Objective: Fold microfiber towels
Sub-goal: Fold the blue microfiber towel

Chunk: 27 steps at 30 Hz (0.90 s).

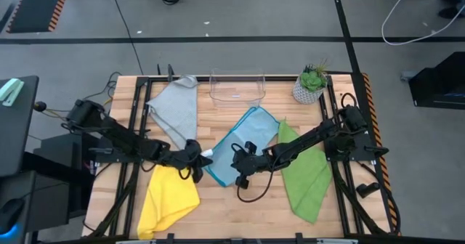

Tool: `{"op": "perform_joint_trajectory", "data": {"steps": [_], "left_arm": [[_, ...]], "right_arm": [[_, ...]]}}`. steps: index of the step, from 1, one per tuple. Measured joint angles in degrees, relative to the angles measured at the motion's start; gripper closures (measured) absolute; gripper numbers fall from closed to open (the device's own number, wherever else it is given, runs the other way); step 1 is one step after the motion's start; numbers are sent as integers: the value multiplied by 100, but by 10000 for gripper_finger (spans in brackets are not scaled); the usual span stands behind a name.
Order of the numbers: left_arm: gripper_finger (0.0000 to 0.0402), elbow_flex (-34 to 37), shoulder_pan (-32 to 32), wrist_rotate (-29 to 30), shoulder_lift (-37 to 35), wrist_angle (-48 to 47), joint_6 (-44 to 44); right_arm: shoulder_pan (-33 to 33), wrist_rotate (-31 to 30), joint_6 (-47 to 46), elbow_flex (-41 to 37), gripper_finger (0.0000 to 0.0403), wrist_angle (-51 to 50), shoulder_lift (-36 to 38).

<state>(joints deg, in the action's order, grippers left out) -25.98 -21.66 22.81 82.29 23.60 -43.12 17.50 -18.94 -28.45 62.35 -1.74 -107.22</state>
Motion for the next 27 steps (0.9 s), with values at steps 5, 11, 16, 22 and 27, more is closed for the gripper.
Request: {"op": "perform_joint_trajectory", "data": {"steps": [5,11,16,22,27], "left_arm": [[397,-137,-40,-149,266,432,534],[397,-675,-132,-345,710,332,1425],[398,-839,-139,-464,899,295,1683],[396,-848,-141,-635,880,320,1904],[398,-936,-150,-660,876,352,2118]], "right_arm": [[2,-2,81,0,397,71,0],[-22,-3,734,1,346,372,1],[-94,86,1755,162,261,368,2],[-359,820,3205,486,198,388,9],[-632,1852,3944,485,198,330,9]]}}
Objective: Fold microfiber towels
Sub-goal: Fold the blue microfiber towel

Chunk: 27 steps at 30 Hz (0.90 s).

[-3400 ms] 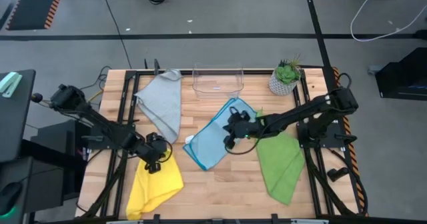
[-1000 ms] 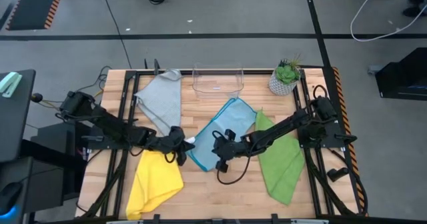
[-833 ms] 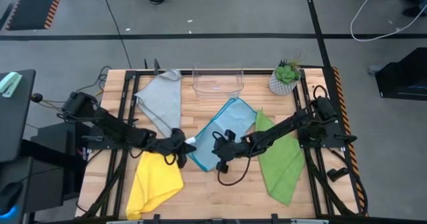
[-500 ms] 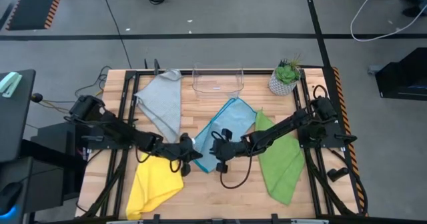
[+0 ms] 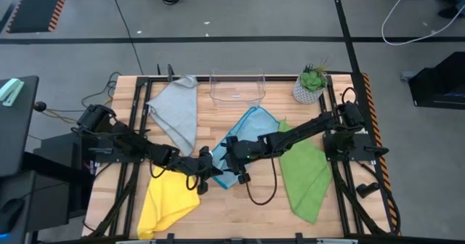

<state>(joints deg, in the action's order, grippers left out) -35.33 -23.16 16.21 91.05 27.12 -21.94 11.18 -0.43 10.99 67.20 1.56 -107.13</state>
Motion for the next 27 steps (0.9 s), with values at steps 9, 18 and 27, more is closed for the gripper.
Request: {"op": "perform_joint_trajectory", "data": {"steps": [9,18,27], "left_arm": [[398,-2,9,-5,-2,25,79],[398,-2,17,-6,-6,252,204],[397,-2,50,-3,-7,311,380]], "right_arm": [[-68,354,704,-4,230,-203,0],[-256,552,936,-7,236,-205,0],[-326,1142,955,43,262,-94,-297]]}}
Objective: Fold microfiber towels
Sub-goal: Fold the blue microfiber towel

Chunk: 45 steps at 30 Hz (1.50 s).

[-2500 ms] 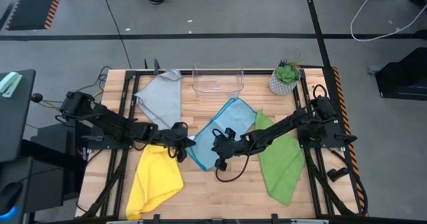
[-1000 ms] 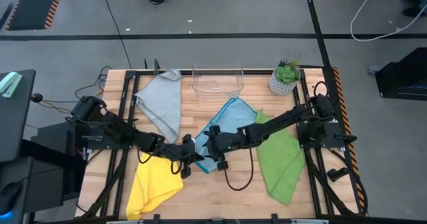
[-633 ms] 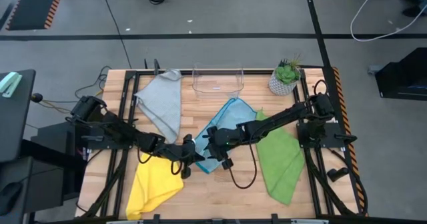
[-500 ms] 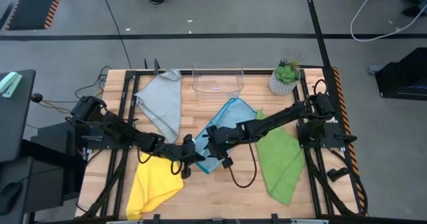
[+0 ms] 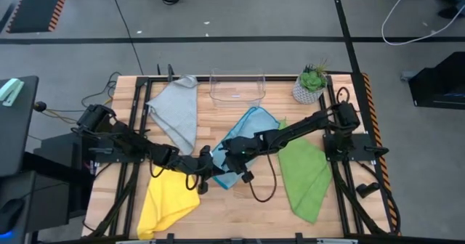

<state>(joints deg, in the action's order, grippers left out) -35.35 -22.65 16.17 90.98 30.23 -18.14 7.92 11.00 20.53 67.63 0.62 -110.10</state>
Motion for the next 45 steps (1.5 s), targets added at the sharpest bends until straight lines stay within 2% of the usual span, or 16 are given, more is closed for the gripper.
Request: {"op": "perform_joint_trajectory", "data": {"steps": [4,10,13,20,22,25,27,31,36,40,45], "left_arm": [[398,-9,39,-23,0,32,60],[389,-39,70,-61,0,12,38],[370,-46,68,-79,-144,-74,62],[296,-46,-108,-73,-1518,-2250,-341],[274,-52,-173,123,-1857,-2933,-590],[242,49,-294,600,-2061,-4027,-910],[223,192,-321,719,-2034,-4398,-1133],[189,469,-284,801,-1711,-4149,-1207],[168,492,-279,1116,-1185,-3780,-769],[173,492,-157,1219,-807,-3474,-385],[211,490,38,1228,-486,-3281,-216]], "right_arm": [[-40,-3,-115,59,301,-35,-84],[7,1,-76,56,388,-81,-55],[49,2,-88,58,392,-134,-36],[99,0,-233,58,396,-190,-24],[101,1,-253,58,398,-189,-24],[118,-8,-292,58,394,-186,-24],[130,-21,-299,58,391,-186,-24],[128,-24,-324,58,394,-144,-24],[128,-25,-343,58,393,-85,-24],[128,-25,-345,58,393,-46,-22],[128,-25,-345,58,394,-35,-20]]}}
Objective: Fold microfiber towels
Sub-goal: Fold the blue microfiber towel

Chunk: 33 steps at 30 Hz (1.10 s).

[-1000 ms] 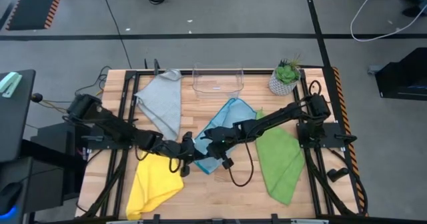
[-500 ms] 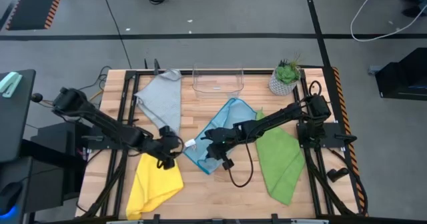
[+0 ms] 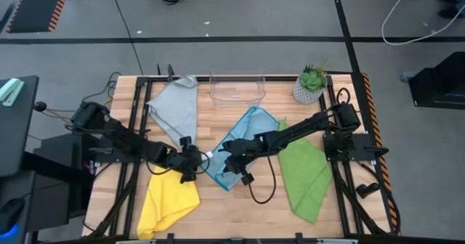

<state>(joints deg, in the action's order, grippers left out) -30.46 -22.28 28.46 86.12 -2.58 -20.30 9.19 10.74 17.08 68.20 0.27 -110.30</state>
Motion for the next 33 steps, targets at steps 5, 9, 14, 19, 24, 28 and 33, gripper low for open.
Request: {"op": "perform_joint_trajectory", "data": {"steps": [5,9,14,19,24,28,33], "left_arm": [[278,2,138,11,182,262,281],[342,2,155,8,241,640,645],[392,-7,133,13,234,908,1076],[394,-238,-65,47,228,932,1367],[390,-431,-345,610,227,895,1825],[391,-450,-488,757,226,863,2175],[394,-450,-690,758,298,866,2742]], "right_arm": [[1,0,0,0,393,20,0],[2,-1,0,0,394,26,0],[2,0,-4,0,393,24,0],[0,0,-4,0,393,24,0],[0,-80,-3,0,392,21,0],[0,-83,-3,0,393,18,2],[0,-85,-2,0,392,17,2]]}}
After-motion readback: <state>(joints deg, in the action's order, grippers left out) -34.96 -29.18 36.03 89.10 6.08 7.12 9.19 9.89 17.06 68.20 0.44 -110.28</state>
